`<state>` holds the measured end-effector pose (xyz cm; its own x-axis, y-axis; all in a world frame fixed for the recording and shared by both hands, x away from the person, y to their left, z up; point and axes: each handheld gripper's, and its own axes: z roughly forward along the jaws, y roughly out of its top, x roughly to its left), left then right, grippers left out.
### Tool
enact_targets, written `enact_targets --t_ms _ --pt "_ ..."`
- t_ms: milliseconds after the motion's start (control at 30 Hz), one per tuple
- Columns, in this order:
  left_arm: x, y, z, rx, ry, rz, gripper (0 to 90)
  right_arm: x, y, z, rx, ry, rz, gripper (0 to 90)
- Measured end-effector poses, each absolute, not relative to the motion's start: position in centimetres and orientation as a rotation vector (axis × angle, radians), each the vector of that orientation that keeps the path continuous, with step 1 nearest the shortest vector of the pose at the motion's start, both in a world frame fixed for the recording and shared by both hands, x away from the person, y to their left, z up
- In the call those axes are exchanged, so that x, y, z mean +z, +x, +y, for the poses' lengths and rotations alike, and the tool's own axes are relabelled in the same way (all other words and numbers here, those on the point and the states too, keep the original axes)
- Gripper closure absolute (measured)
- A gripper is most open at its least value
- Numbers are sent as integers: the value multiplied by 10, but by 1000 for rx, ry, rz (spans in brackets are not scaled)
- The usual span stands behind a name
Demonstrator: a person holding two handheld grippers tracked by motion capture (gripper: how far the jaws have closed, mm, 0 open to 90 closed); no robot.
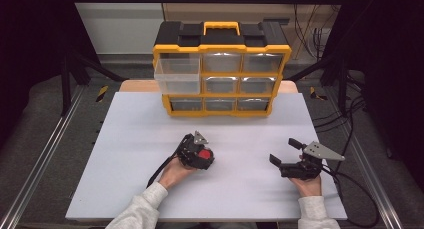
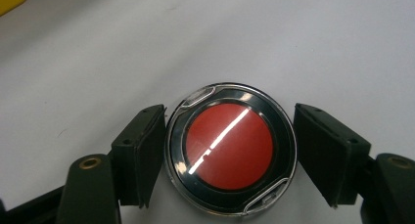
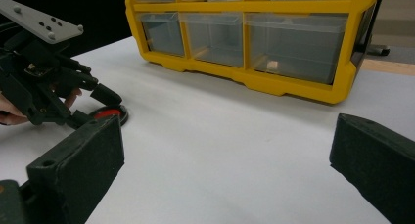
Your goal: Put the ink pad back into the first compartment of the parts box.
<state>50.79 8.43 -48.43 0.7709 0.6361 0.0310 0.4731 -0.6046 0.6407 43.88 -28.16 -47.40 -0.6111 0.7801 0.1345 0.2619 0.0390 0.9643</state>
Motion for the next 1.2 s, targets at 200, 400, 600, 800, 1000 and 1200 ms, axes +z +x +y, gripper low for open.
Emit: enact_targets --t_ms 200,400,600,800,1000,1200 --pt "-484 508 85 335 2331 827 293 -474 439 -282 1602 1050 1892 2" --pt "-483 508 85 334 2332 823 294 -474 438 -282 1603 1054 1892 2" --pt "-478 507 87 333 2322 822 294 -474 438 -282 1606 1055 1892 2" --pt "-472 505 88 332 2313 812 294 -474 438 -282 1608 1054 1893 2" --pt "-465 501 89 337 2292 803 294 -474 438 -282 1609 1054 1893 2" --pt "-457 498 93 337 2277 801 294 -473 438 -282 1612 1056 1892 2"
